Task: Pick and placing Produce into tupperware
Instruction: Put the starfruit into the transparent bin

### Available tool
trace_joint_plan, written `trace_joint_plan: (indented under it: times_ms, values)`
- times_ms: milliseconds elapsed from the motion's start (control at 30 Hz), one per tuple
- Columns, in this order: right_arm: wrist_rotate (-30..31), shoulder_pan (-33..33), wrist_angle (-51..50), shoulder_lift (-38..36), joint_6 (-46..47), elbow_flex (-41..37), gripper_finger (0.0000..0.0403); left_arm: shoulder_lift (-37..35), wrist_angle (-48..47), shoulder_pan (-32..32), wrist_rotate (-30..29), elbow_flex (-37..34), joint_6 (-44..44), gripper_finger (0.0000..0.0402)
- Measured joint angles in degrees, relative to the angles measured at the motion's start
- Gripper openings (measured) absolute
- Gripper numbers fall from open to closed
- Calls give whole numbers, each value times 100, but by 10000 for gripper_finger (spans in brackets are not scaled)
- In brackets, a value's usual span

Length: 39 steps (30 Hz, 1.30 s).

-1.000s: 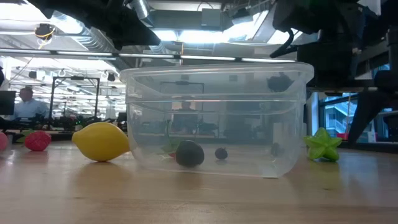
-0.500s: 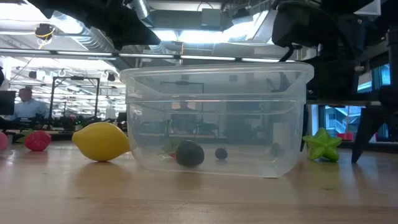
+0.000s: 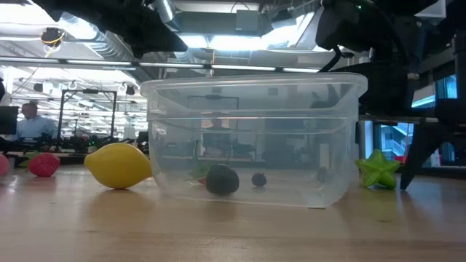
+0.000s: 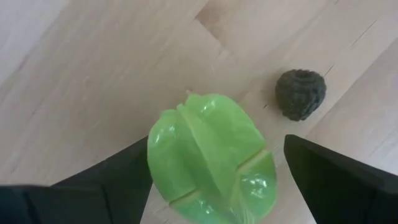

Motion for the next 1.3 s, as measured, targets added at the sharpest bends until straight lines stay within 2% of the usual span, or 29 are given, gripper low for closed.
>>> trace_joint_plan:
  times_ms: [267,700,1000,1167,1300]
  values:
    - [0,0,-12,0,2,0,316,0,1,2,0,0,0,29]
    - [-2,0,-30,-4,306,0,223,0,2,2,-2,0,0,49]
    - [-8,0,-47,-4,770,0,241,0,0,2,-2,0,0,54]
    - [-9,0,-290,-4,1053,143,221,0,2,2,-2,0,0,42]
    - [-9,1,-664,-4,1260,510,221,0,0,2,-2,0,0,31]
